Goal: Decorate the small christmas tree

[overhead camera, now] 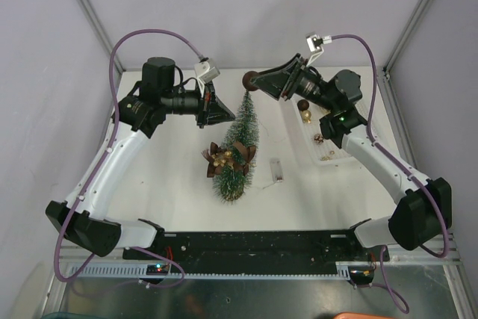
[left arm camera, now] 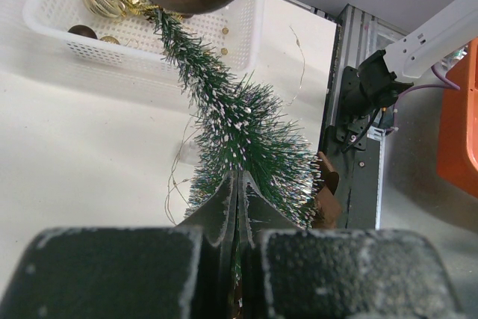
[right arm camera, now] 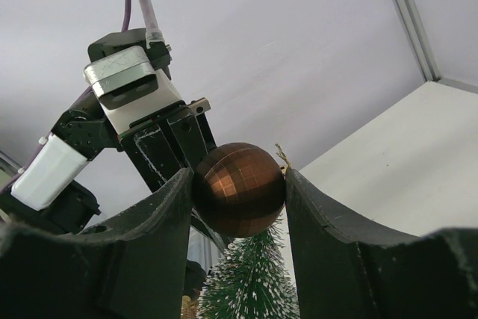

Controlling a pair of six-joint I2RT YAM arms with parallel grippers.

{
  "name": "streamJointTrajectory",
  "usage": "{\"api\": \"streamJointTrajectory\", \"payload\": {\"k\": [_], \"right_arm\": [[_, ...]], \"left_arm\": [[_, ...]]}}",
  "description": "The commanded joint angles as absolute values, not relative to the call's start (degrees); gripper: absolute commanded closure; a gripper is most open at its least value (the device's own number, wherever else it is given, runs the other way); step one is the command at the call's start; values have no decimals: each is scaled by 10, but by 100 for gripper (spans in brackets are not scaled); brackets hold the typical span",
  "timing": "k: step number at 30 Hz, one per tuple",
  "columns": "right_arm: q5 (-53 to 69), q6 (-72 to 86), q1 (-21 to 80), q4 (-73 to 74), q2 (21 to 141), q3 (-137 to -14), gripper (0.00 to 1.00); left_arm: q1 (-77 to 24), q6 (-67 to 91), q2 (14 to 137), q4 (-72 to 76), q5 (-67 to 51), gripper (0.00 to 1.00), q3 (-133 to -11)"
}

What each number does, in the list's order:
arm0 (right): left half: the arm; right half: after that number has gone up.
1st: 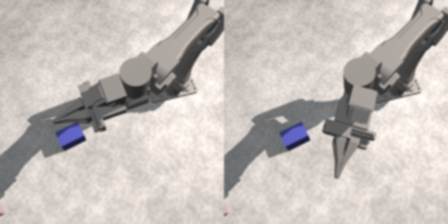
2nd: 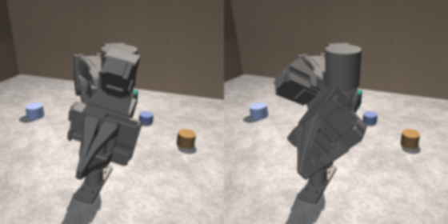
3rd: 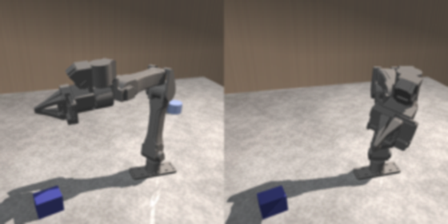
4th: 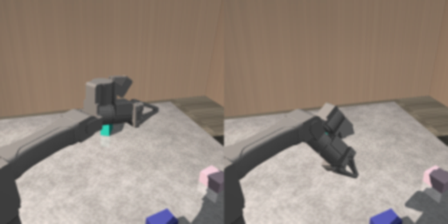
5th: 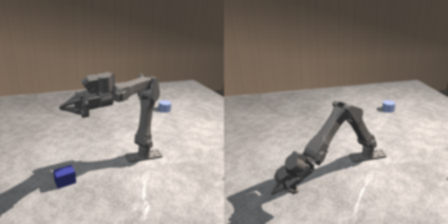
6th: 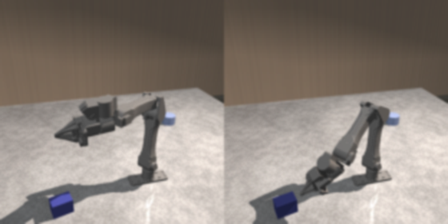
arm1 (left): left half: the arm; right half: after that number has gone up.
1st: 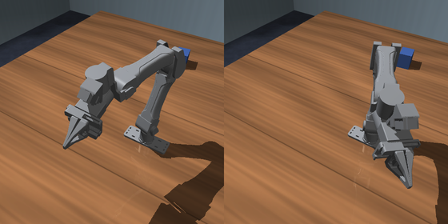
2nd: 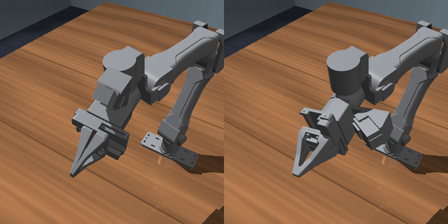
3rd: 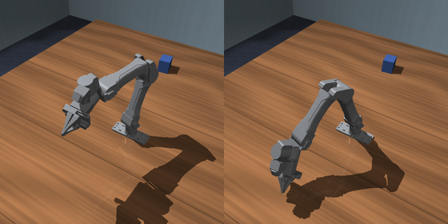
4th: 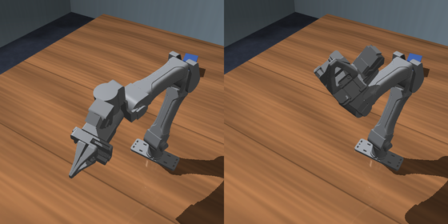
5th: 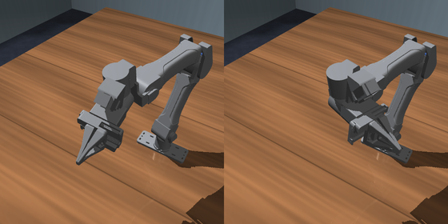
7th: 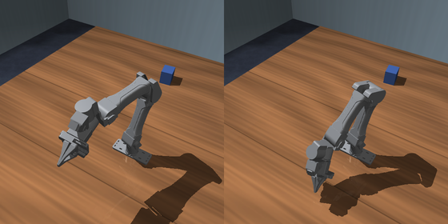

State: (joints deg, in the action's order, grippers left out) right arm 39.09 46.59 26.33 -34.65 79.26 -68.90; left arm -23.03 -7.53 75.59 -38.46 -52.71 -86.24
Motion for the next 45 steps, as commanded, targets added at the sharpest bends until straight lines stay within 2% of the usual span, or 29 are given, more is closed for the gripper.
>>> {"api": "streamJointTrajectory", "payload": {"k": [1, 27, 32, 36, 45], "right_arm": [[401, 476, 271, -381, 796, -694, 70], [424, 474, 290, -382, 794, -693, 66], [422, 443, 298, -349, 780, -693, 61], [419, 428, 299, -329, 773, -693, 51], [416, 416, 299, -322, 761, -693, 36]], "left_arm": [[-234, -79, 739, -380, -528, 100, -861], [-234, -80, 740, -379, -527, 100, -858], [-234, -81, 739, -379, -527, 100, -859], [-234, -80, 738, -379, -526, 100, -859], [-233, -80, 737, -380, -524, 100, -858]]}}
